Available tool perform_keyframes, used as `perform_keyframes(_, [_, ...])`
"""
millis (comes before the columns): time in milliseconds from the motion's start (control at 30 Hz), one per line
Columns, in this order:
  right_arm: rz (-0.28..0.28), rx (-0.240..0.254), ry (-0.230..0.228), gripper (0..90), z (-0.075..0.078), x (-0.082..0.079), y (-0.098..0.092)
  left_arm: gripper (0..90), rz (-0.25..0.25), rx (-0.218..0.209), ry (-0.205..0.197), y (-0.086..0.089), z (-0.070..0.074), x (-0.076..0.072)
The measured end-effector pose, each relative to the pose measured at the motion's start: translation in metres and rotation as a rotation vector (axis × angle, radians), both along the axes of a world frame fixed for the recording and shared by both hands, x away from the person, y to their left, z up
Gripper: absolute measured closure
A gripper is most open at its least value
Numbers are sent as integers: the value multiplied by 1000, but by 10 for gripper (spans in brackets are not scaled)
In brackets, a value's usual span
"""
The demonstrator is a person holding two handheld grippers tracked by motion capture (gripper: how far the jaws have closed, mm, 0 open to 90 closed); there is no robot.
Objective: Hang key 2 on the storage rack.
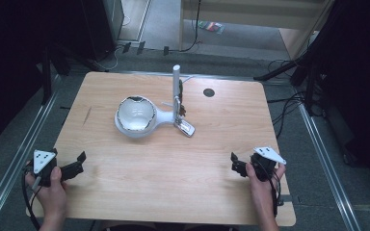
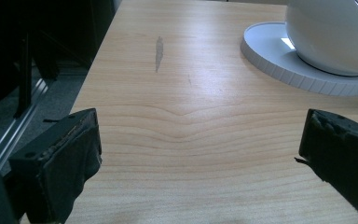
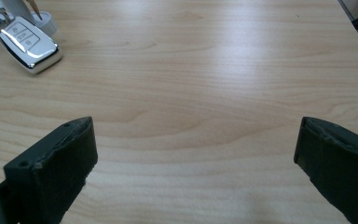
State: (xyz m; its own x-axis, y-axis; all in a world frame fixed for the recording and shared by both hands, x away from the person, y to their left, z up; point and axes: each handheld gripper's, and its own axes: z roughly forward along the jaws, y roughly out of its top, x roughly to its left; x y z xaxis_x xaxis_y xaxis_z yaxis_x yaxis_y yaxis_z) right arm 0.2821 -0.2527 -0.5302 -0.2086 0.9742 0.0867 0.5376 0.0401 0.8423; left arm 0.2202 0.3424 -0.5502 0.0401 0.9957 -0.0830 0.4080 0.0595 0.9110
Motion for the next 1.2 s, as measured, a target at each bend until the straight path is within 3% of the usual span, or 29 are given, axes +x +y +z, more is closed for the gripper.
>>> perform_keyframes(167, [-10, -8, 2, 0, -6, -10, -11, 0, 0, 4, 1, 0, 0, 0])
perform_keyframes(400, [-40, -7, -46, 0, -4, -24, -28, 0, -10, 3, -1, -1, 0, 0])
perform_keyframes(567, [-52, -2, -50, 0, -6, -31, -41, 0, -22, 18, 3, -2, 0, 1])
perform_keyframes(833, [-91, 10, -68, 0, -8, -42, -68, 0, -51, 50, -13, -5, 0, -1])
perform_keyframes(1067, [-98, 1, -79, 0, -10, -48, -85, 0, -63, 45, -27, -4, 0, -2])
perform_keyframes(1200, [-168, 18, -111, 0, -15, -54, -87, 0, -80, 37, -19, -4, 0, -1])
